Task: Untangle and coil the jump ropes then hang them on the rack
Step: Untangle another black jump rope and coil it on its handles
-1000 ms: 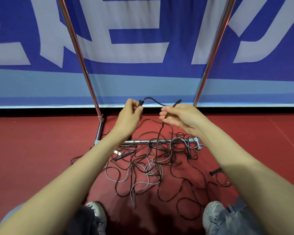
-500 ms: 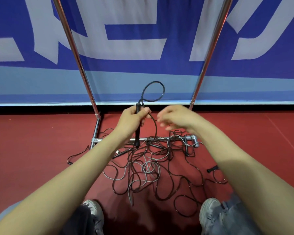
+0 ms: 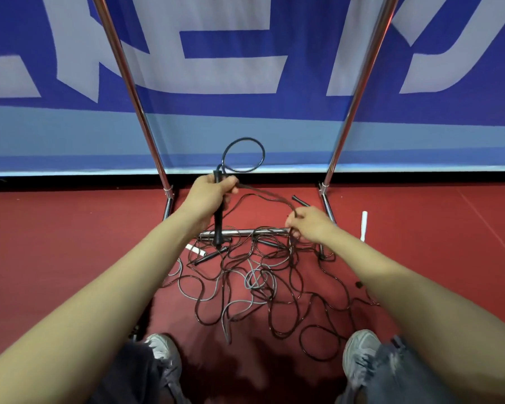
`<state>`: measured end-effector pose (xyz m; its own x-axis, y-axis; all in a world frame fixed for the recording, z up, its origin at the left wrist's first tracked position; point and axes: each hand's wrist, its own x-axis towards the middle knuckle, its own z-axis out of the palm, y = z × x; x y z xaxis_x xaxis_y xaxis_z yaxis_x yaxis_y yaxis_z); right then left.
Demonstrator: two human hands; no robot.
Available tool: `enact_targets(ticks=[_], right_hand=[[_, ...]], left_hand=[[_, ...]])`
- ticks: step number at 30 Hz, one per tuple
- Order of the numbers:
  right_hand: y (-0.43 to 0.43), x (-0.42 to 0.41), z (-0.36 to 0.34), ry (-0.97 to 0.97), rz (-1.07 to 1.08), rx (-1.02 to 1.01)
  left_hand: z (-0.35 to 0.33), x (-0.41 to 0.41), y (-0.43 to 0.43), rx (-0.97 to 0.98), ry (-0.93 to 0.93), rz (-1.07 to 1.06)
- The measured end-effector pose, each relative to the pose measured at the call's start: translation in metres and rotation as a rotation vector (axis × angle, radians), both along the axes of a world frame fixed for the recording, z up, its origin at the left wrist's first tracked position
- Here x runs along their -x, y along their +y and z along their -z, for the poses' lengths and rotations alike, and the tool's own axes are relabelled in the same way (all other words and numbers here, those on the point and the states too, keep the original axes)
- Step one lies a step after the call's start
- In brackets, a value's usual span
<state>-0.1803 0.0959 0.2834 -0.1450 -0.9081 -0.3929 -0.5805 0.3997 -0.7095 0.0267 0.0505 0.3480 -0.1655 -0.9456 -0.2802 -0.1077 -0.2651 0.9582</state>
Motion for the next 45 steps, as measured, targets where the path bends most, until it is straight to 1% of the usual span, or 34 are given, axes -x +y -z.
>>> enact_targets(ticks=[2,3,4,5,6,8,9,12,14,16,18,20,22,24,25,27,29,31,33,35,37,38,40,41,42,43,45], right_hand=[[-0.004,0.004,-0.012,0.206,0.015,0.117],[-0.004,0.004,-0.019,0.326,-0.007,0.168],[-0.004,0.005,-0.026,0.416,-0.053,0.200],[-0.004,0.006,-0.031,0.460,-0.114,0.202],[-0.003,0.005,-0.035,0.432,-0.179,0.186],[0.000,0.001,-0.040,0.293,-0.312,0.124],[0.002,-0.001,-0.041,0.263,-0.380,0.102],[0.009,-0.004,-0.049,0.234,-0.503,0.079],[0.013,-0.003,-0.051,0.190,-0.513,0.079],[0.016,-0.003,-0.051,0.125,-0.514,0.067],[0.018,0.000,-0.044,0.092,-0.543,0.008],[0.022,0.004,-0.031,0.162,-0.602,-0.096],[0.026,0.012,-0.015,0.270,-0.609,-0.168],[0.029,0.023,-0.003,0.457,-0.581,-0.166],[0.029,0.030,0.001,0.557,-0.560,-0.170],[0.032,0.041,0.005,0.684,-0.501,-0.188],[0.033,0.049,0.006,0.663,-0.430,-0.161],[0.031,0.049,0.007,0.530,-0.383,-0.071],[0.030,0.039,0.004,0.383,-0.380,0.022],[0.030,0.024,-0.003,0.254,-0.392,0.119],[0.030,0.013,-0.013,0.163,-0.381,0.195],[0.029,0.009,-0.017,0.135,-0.362,0.220],[0.028,0.008,-0.022,0.069,-0.309,0.220],[0.029,0.010,-0.022,0.037,-0.284,0.185],[0.029,0.013,-0.021,0.024,-0.270,0.136],[0.031,0.017,-0.018,0.040,-0.270,0.083],[0.036,0.023,-0.012,0.098,-0.272,0.017]], left_hand=[[0.008,0.001,0.003,-0.026,-0.355,0.006],[0.009,0.000,0.006,0.014,-0.511,-0.004],[0.009,0.000,0.009,0.080,-0.595,-0.014],[0.009,0.002,0.012,0.168,-0.617,0.007],[0.010,0.004,0.014,0.264,-0.617,0.061],[0.015,0.010,0.019,0.440,-0.624,0.216],[0.020,0.013,0.021,0.484,-0.623,0.284],[0.027,0.017,0.027,0.548,-0.635,0.395],[0.031,0.017,0.027,0.572,-0.630,0.384],[0.035,0.016,0.023,0.553,-0.625,0.335],[0.038,0.015,0.021,0.570,-0.669,0.306],[0.043,0.015,0.021,0.636,-0.768,0.343],[0.050,0.010,0.021,0.672,-0.845,0.403],[0.059,0.005,0.019,0.726,-0.970,0.464],[0.063,0.002,0.018,0.707,-1.014,0.502],[0.070,-0.004,0.019,0.580,-1.054,0.521],[0.078,-0.008,0.020,0.546,-1.123,0.530],[0.084,-0.006,0.024,0.474,-1.027,0.514],[0.083,0.005,0.036,0.399,-0.847,0.510],[0.081,0.018,0.046,0.344,-0.726,0.544],[0.080,0.028,0.055,0.364,-0.654,0.604],[0.081,0.031,0.057,0.381,-0.618,0.591],[0.080,0.034,0.055,0.403,-0.555,0.484],[0.079,0.033,0.051,0.385,-0.507,0.402],[0.074,0.031,0.046,0.345,-0.417,0.309],[0.070,0.027,0.039,0.314,-0.330,0.219],[0.059,0.022,0.029,0.273,-0.248,0.074]])
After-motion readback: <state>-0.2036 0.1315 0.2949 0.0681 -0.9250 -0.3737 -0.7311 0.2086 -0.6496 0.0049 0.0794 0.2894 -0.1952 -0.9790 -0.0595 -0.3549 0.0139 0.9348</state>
